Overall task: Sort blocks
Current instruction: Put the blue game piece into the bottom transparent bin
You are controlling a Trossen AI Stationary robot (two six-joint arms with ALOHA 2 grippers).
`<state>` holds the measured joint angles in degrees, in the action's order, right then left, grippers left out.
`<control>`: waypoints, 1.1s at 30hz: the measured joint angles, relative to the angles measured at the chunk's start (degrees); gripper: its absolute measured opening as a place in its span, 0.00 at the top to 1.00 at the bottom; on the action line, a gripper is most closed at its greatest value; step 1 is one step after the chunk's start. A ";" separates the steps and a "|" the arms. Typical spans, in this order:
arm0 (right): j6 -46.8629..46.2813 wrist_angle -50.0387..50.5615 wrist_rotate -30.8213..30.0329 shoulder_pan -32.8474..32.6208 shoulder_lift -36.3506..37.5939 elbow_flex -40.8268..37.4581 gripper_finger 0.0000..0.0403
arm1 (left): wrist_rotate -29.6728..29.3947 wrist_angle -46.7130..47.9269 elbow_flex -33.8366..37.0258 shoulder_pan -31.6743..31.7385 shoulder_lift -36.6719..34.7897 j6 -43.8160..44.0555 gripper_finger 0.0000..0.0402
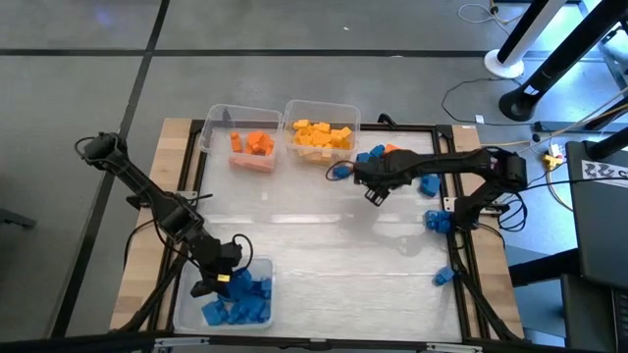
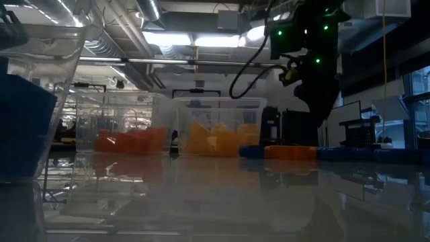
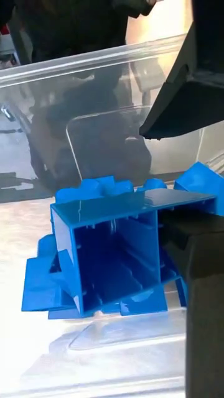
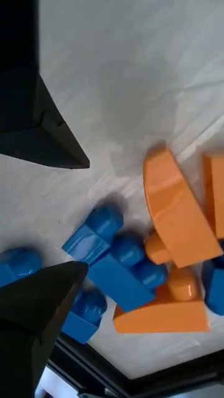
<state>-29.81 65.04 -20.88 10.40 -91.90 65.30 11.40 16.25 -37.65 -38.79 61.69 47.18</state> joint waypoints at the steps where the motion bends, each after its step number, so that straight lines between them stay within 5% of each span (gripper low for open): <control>1: 0.32 -0.02 0.13 0.65 -0.02 0.00 0.36 | 0.00 0.06 0.00 0.00 -0.06 0.00 0.56; 33: 1.82 -0.22 2.54 1.61 -0.07 0.00 0.36 | 2.51 -0.07 0.00 0.04 -0.39 3.19 0.54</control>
<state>-27.99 64.82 -18.34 12.01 -91.96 65.30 13.91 16.18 -37.65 -38.74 61.30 50.37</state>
